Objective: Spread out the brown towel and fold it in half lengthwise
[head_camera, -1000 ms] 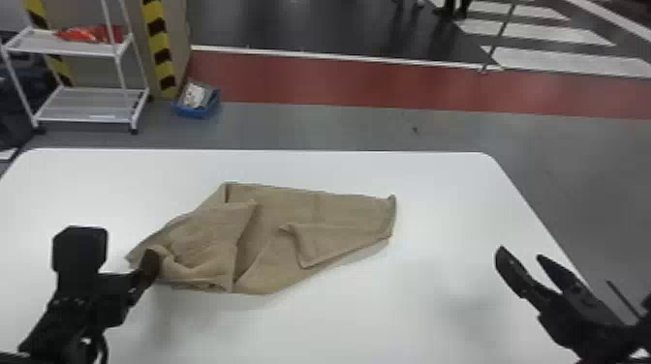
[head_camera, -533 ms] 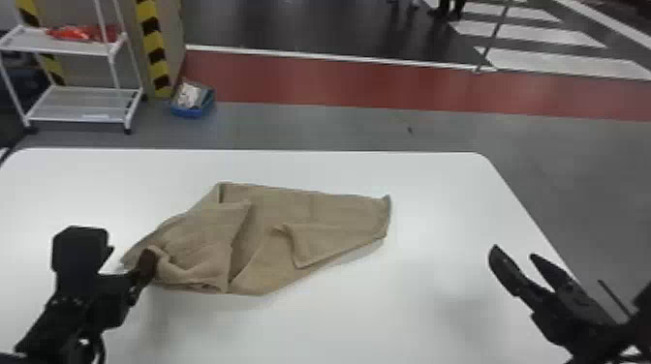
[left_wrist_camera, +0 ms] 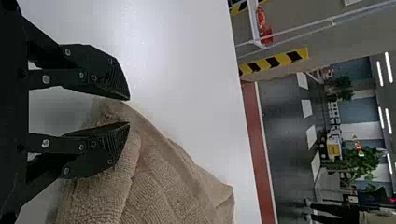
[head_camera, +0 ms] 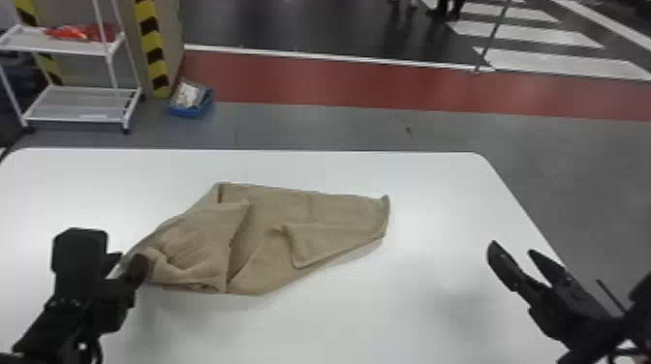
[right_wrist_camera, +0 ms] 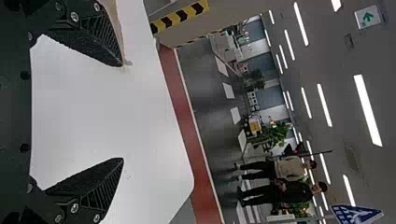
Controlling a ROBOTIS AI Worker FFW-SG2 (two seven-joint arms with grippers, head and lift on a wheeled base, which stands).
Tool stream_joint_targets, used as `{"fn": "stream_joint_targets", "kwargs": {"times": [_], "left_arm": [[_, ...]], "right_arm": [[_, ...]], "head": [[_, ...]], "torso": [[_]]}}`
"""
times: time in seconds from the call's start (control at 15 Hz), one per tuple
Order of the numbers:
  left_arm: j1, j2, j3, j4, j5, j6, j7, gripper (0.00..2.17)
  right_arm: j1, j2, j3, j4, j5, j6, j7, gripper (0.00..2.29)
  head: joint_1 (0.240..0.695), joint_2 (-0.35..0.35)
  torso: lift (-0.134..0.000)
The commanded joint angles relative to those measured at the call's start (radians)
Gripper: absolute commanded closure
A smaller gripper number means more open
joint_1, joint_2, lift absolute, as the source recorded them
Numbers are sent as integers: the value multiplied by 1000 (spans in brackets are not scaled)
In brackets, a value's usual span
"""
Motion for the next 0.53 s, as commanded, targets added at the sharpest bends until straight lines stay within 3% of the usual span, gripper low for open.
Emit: {"fn": "stream_joint_targets", "kwargs": {"times": [0.0,0.33,0.47], "left_arm": [[4,0,2,-16,5,48,-4,647],[-4,2,-8,-17,-8,60,-16,691],[-7,0,-8,-17,-10,66,-27,1008]], "right_arm": [[-8,4,3,3,5,0,-4,178],[-13,4,9,2,3,3,-9,178],[-14,4,9,2,3,6,-9,178]], "head": [[695,-182],[695,-184],[695,-184]], "torso": [[-125],[-125],[-125]]}}
